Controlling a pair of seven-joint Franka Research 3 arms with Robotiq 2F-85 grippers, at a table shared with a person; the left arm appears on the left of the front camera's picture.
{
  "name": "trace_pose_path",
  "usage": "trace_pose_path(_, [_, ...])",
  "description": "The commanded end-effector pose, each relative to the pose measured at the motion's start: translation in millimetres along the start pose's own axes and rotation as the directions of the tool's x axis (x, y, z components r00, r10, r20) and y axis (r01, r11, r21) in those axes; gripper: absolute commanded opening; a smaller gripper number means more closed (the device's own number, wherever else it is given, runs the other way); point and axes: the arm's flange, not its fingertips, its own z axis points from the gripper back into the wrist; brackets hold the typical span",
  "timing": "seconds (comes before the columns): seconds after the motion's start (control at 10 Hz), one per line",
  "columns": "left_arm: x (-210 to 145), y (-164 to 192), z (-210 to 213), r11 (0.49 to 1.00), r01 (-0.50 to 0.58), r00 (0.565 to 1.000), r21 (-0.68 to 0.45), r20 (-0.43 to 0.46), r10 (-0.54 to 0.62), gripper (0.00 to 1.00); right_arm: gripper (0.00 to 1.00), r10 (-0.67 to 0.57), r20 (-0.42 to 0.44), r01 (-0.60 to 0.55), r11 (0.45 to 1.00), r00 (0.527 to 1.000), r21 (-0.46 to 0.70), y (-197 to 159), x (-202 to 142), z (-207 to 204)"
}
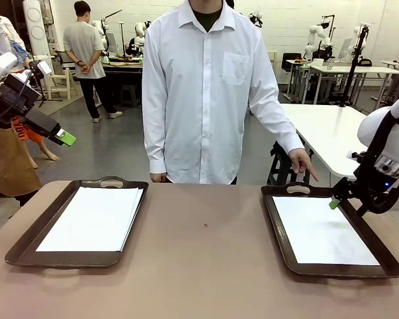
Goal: Sort the A4 documents.
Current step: Place the A4 Paper in the designated Handle tray.
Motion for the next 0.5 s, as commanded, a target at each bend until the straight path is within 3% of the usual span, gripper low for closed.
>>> trace_pose_path(0.0, [-1.3, 0.9, 0.8, 1.000, 0.013, 1.000, -0.003, 0.000, -0.013, 0.99, 1.00, 0.009, -0.004, -0.009, 1.000, 1.000, 0.002, -0.1, -0.4, 0.0])
trace_pose_path(0.4, [-1.3, 0.9, 0.8, 1.000, 0.013, 1.000, -0.003, 0.000, -0.013, 0.99, 1.00, 0.009, -0.004, -0.009, 1.000, 1.000, 0.002, -0.1, -0.4, 0.0])
